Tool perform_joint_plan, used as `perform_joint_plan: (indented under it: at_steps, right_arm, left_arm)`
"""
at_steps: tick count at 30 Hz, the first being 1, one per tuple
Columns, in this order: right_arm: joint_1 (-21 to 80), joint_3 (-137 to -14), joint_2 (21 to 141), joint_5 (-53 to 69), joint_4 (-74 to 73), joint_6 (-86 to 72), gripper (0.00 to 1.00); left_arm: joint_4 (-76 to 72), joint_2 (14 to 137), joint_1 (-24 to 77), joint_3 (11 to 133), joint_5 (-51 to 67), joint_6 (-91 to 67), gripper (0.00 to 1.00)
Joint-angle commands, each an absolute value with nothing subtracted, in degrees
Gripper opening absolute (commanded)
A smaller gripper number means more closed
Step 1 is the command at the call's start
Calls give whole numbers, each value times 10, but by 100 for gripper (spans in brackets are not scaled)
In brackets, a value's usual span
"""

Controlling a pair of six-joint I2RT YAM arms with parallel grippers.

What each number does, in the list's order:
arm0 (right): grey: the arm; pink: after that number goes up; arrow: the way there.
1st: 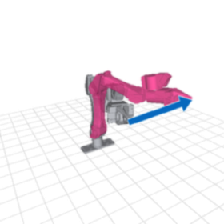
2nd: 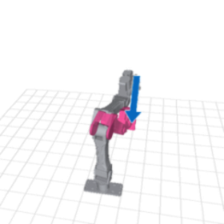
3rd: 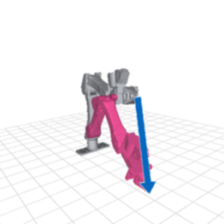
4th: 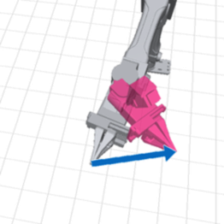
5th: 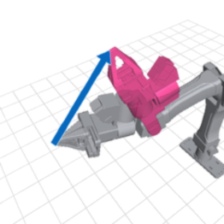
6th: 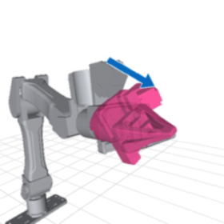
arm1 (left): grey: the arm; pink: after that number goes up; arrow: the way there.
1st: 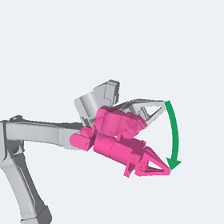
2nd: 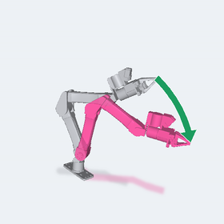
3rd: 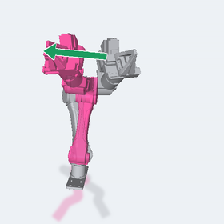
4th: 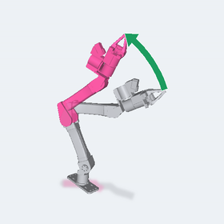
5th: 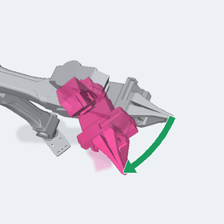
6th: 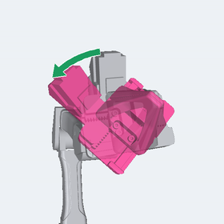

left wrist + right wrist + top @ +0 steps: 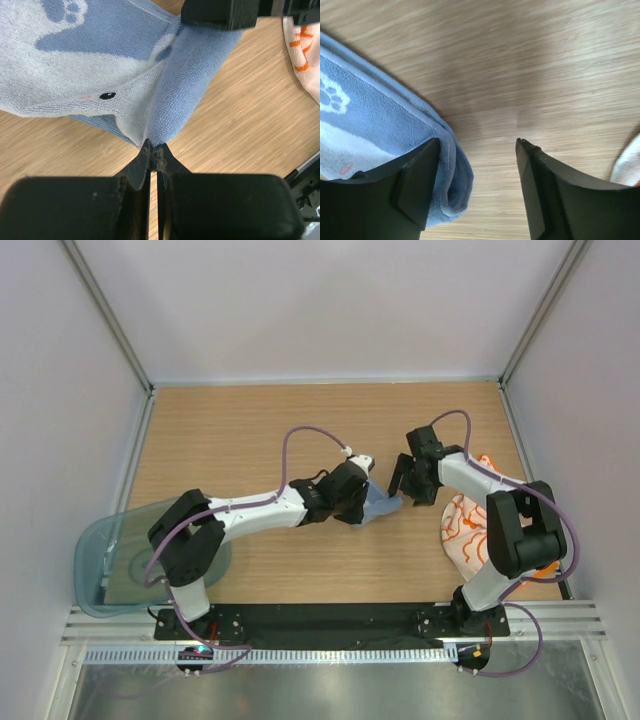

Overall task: Roll the towels
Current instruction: Roll the towel

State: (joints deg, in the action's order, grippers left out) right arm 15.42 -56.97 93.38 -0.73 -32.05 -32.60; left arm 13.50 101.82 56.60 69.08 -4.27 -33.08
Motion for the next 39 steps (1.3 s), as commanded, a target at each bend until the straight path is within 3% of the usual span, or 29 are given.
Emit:
perform_joint_plan:
  at_steps: [1,7,11,12,14,15,20,28,39]
  right_arm:
    - [149,-611,924,-40,-340,-304,76]
    - [149,-615,849,-56,-331,-306,81]
    - [149,-572,780,-10,-277,-311,75]
    - [149,-563,758,28,-267,-312,72]
    - [150,-528,733,60,-228,-322,55]
    - [150,-516,723,101,-211,-327,40]
    - [157,-426,679,216,-74,-385,20]
    - [201,-411,753,235,17,-416,14]
    - [169,-413,903,188,25,-403,9]
  left_arm:
    - [120,1007,564,698,-4,-341,0]
    - [126,1029,532,717,61,-414,0]
    - [115,1054,463,701,168,-520,0]
    - [111,1062,451,698,193,-532,0]
    - [106,1085,428,696,210,-552,0]
    - [106,1094,422,697,229,-556,0]
    - [67,1151,397,696,301,-589,0]
    - [57,1177,395,700,311,-589,0]
    - [53,1159,388,680,326,-586,0]
